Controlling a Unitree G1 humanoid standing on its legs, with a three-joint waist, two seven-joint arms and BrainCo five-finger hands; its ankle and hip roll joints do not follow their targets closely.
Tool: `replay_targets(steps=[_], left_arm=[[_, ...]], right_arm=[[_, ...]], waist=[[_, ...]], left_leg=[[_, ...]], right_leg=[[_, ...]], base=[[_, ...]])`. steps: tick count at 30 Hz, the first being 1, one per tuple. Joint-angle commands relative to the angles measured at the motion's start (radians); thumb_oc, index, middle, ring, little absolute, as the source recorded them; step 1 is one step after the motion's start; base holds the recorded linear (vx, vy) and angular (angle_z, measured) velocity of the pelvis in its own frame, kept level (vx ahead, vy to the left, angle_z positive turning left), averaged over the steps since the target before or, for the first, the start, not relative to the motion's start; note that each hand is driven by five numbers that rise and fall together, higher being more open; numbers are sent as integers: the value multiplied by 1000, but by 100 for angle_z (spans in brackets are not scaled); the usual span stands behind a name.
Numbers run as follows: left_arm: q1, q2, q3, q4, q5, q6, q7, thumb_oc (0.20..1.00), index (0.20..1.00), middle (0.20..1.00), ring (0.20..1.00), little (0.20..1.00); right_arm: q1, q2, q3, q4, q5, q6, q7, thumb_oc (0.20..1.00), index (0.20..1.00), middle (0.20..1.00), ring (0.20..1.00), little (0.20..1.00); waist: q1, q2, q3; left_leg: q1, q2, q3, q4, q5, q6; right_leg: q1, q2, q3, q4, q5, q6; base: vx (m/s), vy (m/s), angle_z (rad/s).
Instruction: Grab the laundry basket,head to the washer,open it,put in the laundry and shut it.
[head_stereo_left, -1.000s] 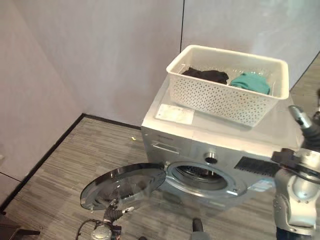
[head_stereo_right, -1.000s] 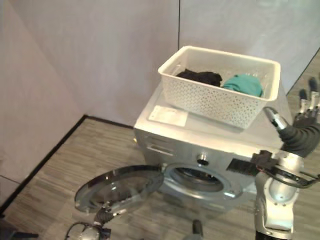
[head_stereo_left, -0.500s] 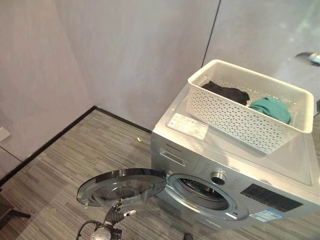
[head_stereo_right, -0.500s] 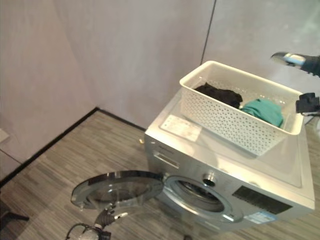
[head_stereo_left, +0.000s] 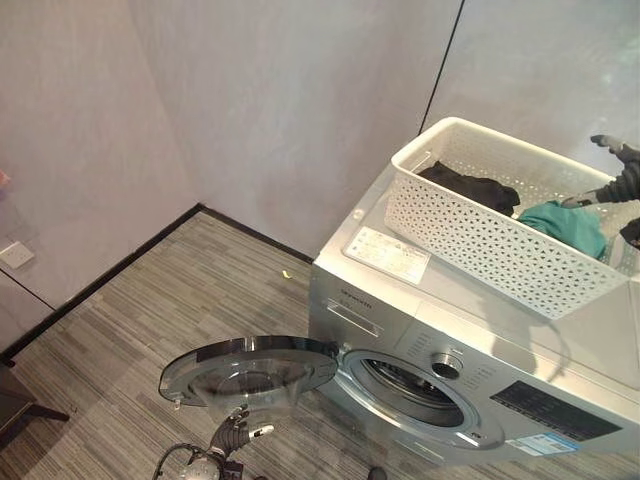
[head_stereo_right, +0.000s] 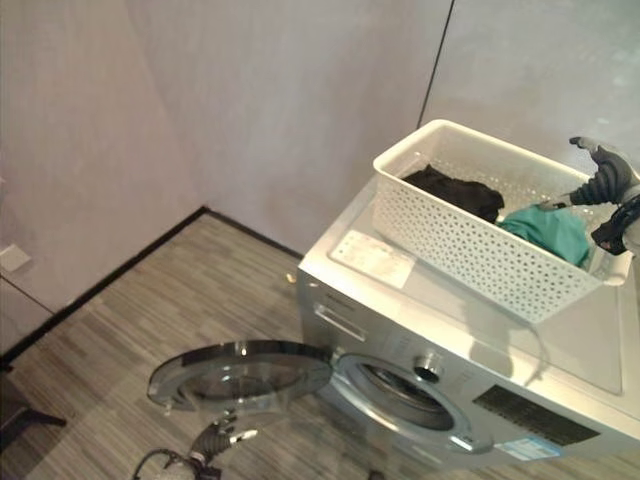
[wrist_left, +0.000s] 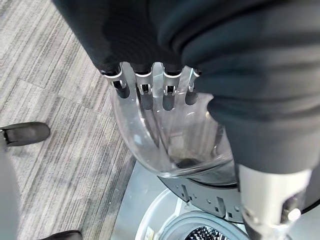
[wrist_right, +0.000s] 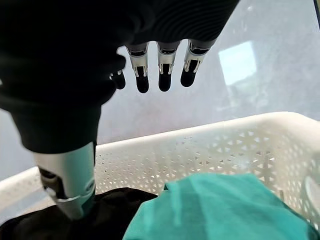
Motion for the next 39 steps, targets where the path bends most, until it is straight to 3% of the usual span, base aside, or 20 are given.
replay_targets(steps=[1, 8, 20, 39], left_arm=[[-40, 50, -42, 16, -37, -26, -8, 1000, 1000, 1000, 1000, 1000], [-53, 41, -37, 46, -75, -24, -2, 1000, 1000, 1000, 1000, 1000], [-71, 45, -51, 38, -89, -17, -10, 1000, 1000, 1000, 1000, 1000], [-71, 53, -45, 16, -141, -20, -15, 1000, 1000, 1000, 1000, 1000]], right_arm=[[-183, -5, 84, 63, -32, -14, -4, 1000, 1000, 1000, 1000, 1000], [-308, 59, 172, 80, 4, -27, 3, 1000, 1000, 1000, 1000, 1000], [-295, 136, 197, 47, -11, -26, 7, 1000, 1000, 1000, 1000, 1000], [-334, 152, 213, 199, 11, -10, 23, 1000, 1000, 1000, 1000, 1000]], waist=[[36, -45, -3], [55, -63, 17], [77, -89, 57], [83, -91, 92]], left_leg=[[-9, 18, 6, 44, -37, -2], [-32, 33, -4, 50, -30, -12], [-66, 50, -28, 57, -20, -21], [-96, 67, -27, 49, -6, -31]], right_leg=[[-16, -6, 13, 43, -68, -6], [-24, 10, -2, 43, -80, -17], [-41, 25, -32, 54, -95, -30], [-83, 46, -29, 51, -99, -38]], base=[[12, -23, 11], [32, -33, 6], [21, -29, 11], [14, -15, 1]])
